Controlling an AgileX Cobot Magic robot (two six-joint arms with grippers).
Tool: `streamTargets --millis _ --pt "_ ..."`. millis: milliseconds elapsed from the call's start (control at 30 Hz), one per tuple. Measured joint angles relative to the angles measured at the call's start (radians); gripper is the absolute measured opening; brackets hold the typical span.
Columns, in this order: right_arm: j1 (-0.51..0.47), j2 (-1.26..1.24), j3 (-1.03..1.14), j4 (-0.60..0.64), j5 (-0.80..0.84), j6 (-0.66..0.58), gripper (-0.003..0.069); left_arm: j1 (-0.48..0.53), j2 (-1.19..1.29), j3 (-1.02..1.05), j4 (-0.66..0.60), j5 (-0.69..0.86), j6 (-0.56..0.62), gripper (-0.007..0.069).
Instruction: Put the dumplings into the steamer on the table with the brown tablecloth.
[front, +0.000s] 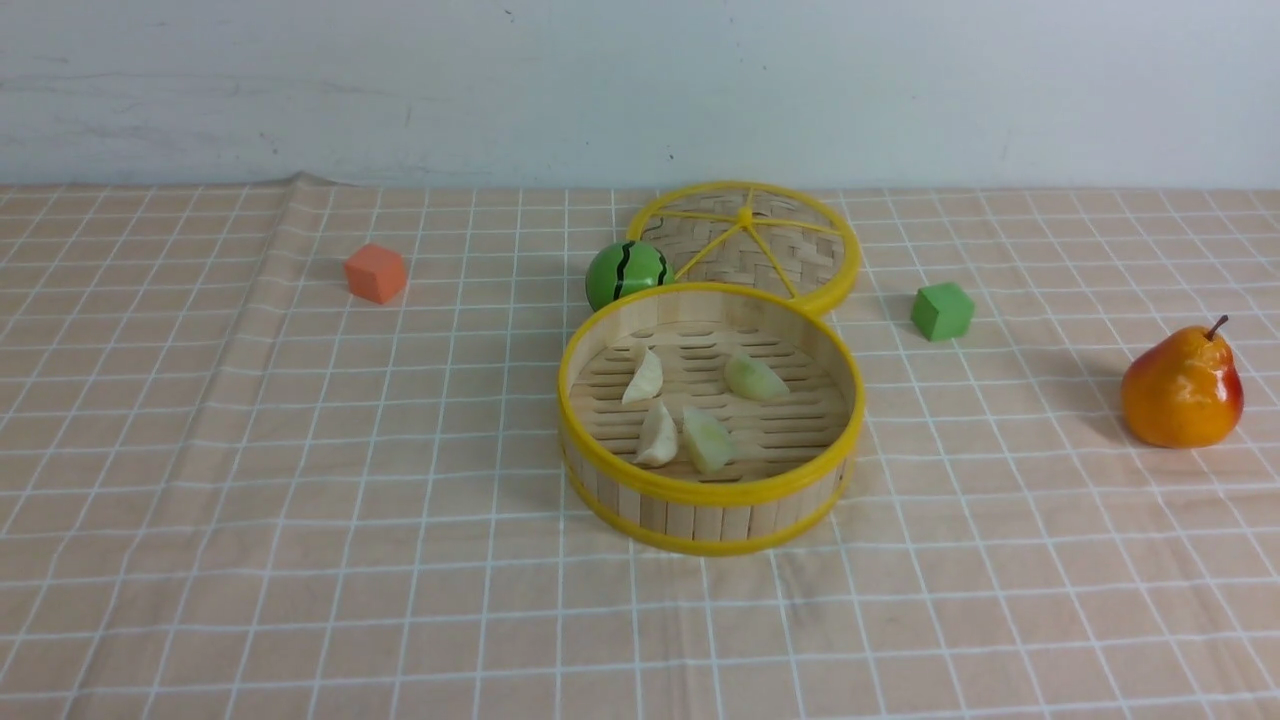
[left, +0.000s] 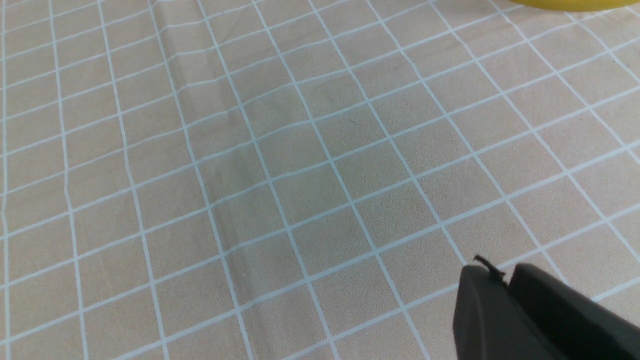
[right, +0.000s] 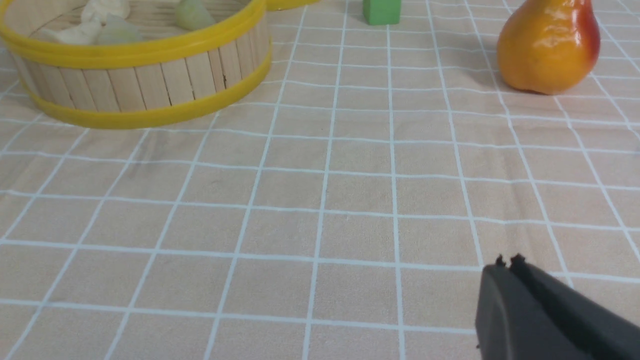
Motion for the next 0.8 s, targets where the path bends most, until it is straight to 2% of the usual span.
streamTargets --millis 633,800 --pt "0.0 0.0 0.0 0.013 0.002 -0.009 -0.0006 0.0 0.0 0.0 0.0 0.0 0.0 0.0076" --pt "0.0 0.0 0.0 0.013 0.002 -0.009 -0.0001 0.003 -0.072 0.034 0.009 0.003 0.005 0.0081"
